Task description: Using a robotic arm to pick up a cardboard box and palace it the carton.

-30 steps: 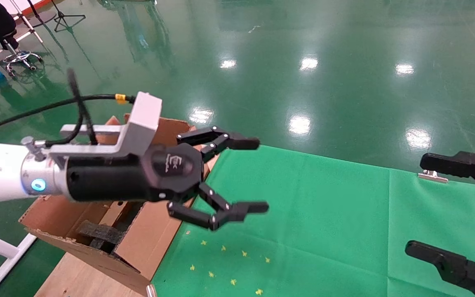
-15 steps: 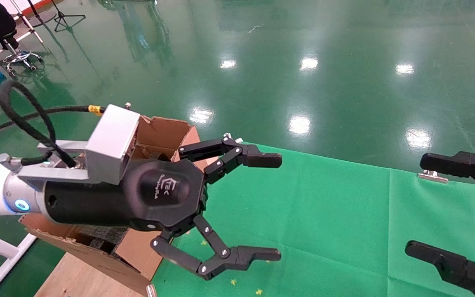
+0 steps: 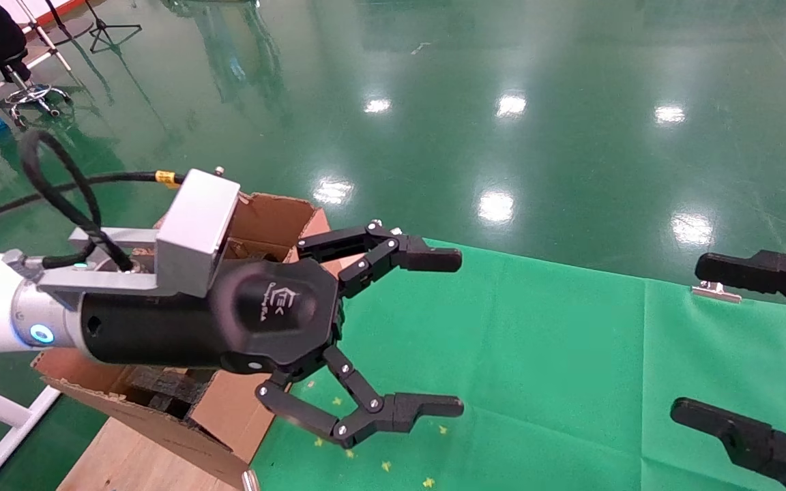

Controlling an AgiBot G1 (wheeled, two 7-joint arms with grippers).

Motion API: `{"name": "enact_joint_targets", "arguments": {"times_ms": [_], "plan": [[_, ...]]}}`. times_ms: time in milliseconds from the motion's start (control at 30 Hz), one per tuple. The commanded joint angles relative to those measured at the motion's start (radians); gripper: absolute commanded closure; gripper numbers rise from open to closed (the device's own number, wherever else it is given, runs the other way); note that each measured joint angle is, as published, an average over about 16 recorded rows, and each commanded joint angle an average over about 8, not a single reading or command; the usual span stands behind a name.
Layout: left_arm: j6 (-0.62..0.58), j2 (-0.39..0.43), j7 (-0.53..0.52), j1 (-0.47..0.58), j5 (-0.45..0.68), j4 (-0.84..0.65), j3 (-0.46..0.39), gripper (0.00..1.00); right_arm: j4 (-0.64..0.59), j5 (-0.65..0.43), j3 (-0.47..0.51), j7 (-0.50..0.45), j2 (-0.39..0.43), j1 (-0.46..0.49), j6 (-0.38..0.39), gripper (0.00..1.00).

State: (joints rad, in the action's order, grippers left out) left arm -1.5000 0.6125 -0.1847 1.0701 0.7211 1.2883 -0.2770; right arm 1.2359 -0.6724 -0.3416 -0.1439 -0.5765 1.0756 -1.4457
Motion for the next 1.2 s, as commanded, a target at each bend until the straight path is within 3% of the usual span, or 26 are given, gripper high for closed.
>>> {"name": "enact_joint_targets", "arguments": {"times_ms": [33, 1200], "plan": [[0.001, 0.000, -0.001, 0.001, 0.002, -0.001, -0.001, 0.00, 0.000, 0.000, 0.000, 0.000, 0.000, 0.000, 0.000, 0.00], [0.005, -0.001, -0.003, 0.004, 0.010, -0.005, -0.003, 0.00, 0.000, 0.000, 0.000, 0.000, 0.000, 0.000, 0.000, 0.00]]}}
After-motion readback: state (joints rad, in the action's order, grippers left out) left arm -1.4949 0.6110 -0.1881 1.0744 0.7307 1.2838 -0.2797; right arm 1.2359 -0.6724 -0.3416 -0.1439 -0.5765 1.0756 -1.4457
